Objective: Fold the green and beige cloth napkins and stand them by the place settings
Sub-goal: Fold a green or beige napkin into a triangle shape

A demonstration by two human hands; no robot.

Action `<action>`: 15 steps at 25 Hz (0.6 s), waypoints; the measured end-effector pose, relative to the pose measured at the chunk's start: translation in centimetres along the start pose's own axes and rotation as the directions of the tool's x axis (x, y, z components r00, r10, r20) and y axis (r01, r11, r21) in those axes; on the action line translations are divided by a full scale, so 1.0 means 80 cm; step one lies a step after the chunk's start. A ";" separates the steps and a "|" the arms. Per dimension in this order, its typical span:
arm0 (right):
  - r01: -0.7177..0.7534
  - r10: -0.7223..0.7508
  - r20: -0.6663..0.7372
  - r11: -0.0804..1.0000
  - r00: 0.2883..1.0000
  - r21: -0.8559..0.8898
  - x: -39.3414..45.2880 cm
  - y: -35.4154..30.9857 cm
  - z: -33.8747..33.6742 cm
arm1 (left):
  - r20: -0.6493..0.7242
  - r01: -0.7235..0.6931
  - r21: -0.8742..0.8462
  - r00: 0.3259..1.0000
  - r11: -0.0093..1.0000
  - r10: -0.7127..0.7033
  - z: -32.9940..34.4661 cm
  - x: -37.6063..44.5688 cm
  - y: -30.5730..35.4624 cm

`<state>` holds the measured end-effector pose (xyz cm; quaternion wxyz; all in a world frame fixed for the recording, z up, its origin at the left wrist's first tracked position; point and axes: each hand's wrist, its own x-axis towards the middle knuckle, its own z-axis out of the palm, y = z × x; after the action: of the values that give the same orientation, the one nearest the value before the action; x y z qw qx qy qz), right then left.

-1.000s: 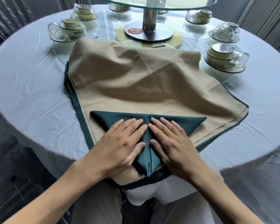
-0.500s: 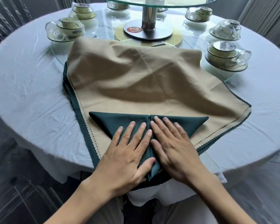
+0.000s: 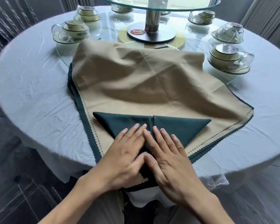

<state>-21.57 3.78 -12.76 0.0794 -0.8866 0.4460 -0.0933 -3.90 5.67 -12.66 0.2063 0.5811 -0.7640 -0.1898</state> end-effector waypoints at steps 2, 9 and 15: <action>-0.035 0.032 -0.036 0.995 0.999 -0.097 0.001 0.001 0.006 | -0.042 0.082 -0.320 0.994 0.944 -0.101 -0.019 0.005 -0.010; -0.032 0.021 -0.067 0.984 0.998 -0.173 0.002 -0.001 0.012 | 0.068 0.325 0.327 0.928 0.887 -0.365 -0.053 0.011 -0.061; -0.032 0.018 -0.084 0.985 0.996 -0.168 0.002 -0.001 0.015 | 0.076 0.091 0.438 0.988 0.894 -0.137 -0.059 0.045 -0.031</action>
<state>-21.15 3.78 -13.87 -0.0135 -0.8798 0.4665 -0.0903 -0.27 1.34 -9.67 0.0200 0.6454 -0.7614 -0.0571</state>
